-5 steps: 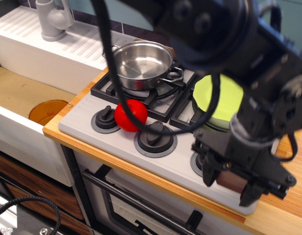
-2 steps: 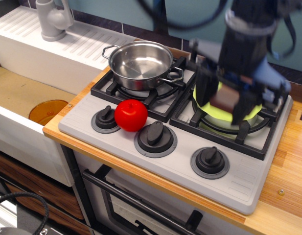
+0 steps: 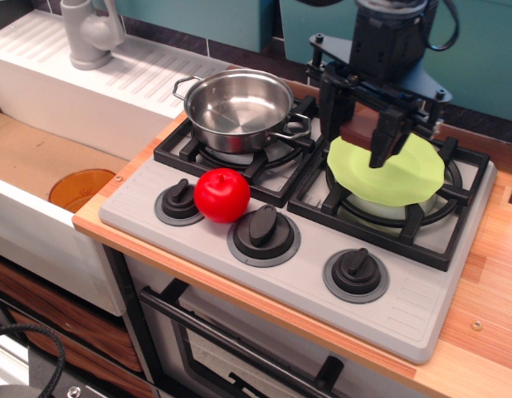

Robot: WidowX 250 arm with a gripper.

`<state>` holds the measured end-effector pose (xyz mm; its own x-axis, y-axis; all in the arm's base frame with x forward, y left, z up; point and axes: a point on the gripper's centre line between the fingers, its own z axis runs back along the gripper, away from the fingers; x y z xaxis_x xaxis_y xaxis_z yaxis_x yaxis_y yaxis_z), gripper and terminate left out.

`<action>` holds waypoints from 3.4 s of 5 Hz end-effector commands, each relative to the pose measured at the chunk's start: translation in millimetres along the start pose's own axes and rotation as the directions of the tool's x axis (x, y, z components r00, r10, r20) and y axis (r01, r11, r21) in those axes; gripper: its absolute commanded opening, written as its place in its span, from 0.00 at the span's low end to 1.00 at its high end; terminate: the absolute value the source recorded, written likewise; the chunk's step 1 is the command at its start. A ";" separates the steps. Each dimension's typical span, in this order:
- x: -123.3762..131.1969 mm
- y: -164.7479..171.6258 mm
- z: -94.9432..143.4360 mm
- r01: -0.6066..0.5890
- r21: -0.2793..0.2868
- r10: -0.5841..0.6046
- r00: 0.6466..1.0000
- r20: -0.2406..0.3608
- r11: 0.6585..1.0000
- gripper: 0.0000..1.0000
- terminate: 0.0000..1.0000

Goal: Put chocolate on plate and apple in pot or pan on stove

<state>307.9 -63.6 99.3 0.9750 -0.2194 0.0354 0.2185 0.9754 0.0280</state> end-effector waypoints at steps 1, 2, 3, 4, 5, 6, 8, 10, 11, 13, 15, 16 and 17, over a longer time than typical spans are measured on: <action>19.3 4.0 -8.0 0.006 -0.019 -0.004 0.995 0.098 1.000 0.00 0.00; 21.3 -1.3 -18.0 -0.002 -0.017 0.004 0.991 0.132 1.000 0.00 0.00; 20.9 -5.9 -20.2 -0.005 -0.009 0.006 0.988 0.153 1.000 1.00 0.00; 20.5 -9.8 -16.5 -0.013 -0.003 0.013 0.988 0.155 1.000 1.00 0.00; 16.9 -13.8 -8.2 -0.015 0.007 0.014 0.990 0.139 1.000 1.00 0.00; 9.3 -7.7 13.9 -0.004 0.029 0.001 0.995 0.101 1.000 1.00 0.00; 5.3 -8.9 18.4 0.001 0.034 -0.004 0.994 0.106 0.999 1.00 0.00; 5.3 -8.9 18.4 0.001 0.034 -0.004 0.994 0.106 0.999 1.00 0.00; 5.3 -8.9 18.4 0.001 0.034 -0.004 0.994 0.106 0.999 1.00 0.00; -26.0 40.8 36.6 0.019 0.140 -0.033 0.994 0.100 0.990 1.00 0.00; -42.1 85.0 26.5 0.041 0.167 -0.060 0.993 0.106 0.985 1.00 0.00; -44.3 99.9 12.2 0.053 0.152 -0.074 0.988 0.134 0.987 1.00 0.00; -45.9 102.2 2.8 0.037 0.159 -0.062 0.987 0.151 0.987 1.00 0.00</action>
<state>278.6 48.9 95.1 0.9496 -0.2678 0.1630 0.2390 0.9548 0.1767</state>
